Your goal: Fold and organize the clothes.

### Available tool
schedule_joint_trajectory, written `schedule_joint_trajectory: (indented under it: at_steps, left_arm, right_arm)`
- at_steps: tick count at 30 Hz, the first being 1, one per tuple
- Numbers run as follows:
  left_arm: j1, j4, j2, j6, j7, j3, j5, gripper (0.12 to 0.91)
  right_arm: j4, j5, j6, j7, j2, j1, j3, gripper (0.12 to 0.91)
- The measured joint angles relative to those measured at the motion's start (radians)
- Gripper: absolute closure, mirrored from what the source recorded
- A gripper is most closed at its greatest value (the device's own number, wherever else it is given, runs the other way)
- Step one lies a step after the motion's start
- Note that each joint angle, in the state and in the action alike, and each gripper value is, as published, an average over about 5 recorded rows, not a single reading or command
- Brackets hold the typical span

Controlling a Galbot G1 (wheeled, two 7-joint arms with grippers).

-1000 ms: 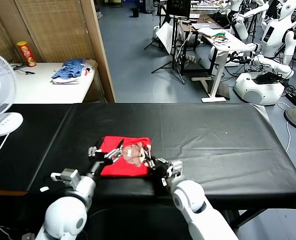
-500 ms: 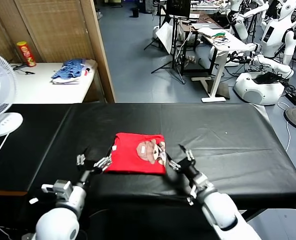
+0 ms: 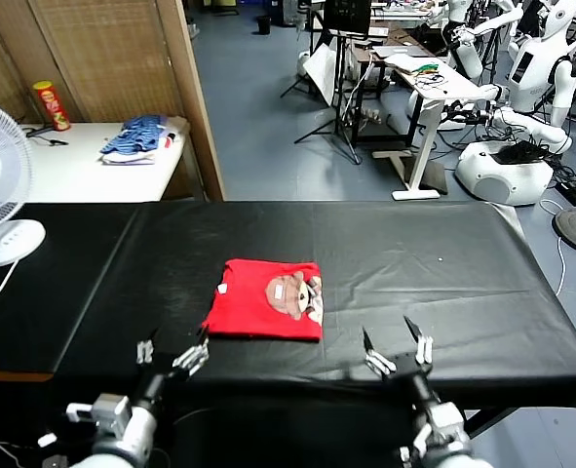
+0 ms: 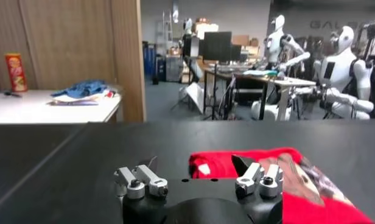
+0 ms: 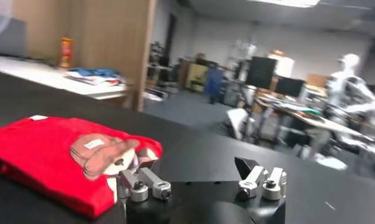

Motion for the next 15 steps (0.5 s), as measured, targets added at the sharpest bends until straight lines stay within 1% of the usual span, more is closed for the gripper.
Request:
schedule_joint_trajectory:
  at_steps: [5, 10, 13, 15]
  left_arm:
    - [0.079, -0.029, 0.004, 0.024, -0.019, -0.018, -0.01, 0.232]
    - [0.136, -0.056, 0.011, 0.054, -0.029, -0.043, -0.029, 0.232]
    - [0.158, -0.073, 0.015, 0.074, -0.032, -0.057, -0.045, 0.232]
    - [0.169, -0.083, 0.016, 0.082, -0.032, -0.067, -0.052, 0.232]
  right_arm:
    - [0.077, 0.025, -0.058, 0.053, 0.022, -0.152, 0.025, 0.227]
    - [0.142, 0.054, -0.134, 0.1, 0.029, -0.269, 0.021, 0.227]
    - [0.17, 0.058, -0.165, 0.12, 0.03, -0.311, 0.012, 0.227]
    - [0.182, 0.059, -0.171, 0.125, 0.03, -0.326, 0.008, 0.227]
